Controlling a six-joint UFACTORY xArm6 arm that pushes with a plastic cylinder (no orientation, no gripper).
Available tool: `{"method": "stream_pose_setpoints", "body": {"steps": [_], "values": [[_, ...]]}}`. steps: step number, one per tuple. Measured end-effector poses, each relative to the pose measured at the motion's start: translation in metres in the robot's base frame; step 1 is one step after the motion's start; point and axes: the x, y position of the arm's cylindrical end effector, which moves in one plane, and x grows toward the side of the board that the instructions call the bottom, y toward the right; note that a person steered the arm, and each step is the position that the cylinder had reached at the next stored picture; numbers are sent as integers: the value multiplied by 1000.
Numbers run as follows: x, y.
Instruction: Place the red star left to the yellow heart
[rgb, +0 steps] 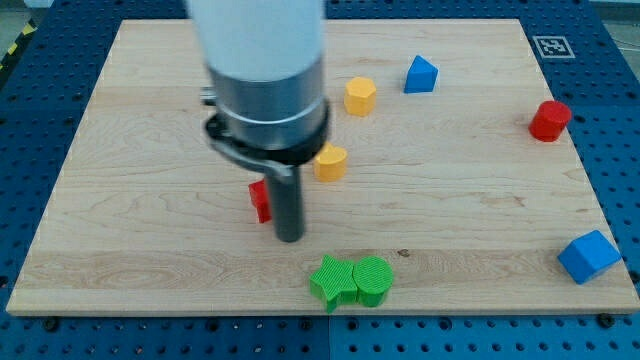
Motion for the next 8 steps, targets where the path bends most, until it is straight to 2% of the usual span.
{"method": "stream_pose_setpoints", "body": {"steps": [1, 3, 6, 8], "values": [[0, 34], [-5, 43], [-5, -36], [-5, -54]]}}
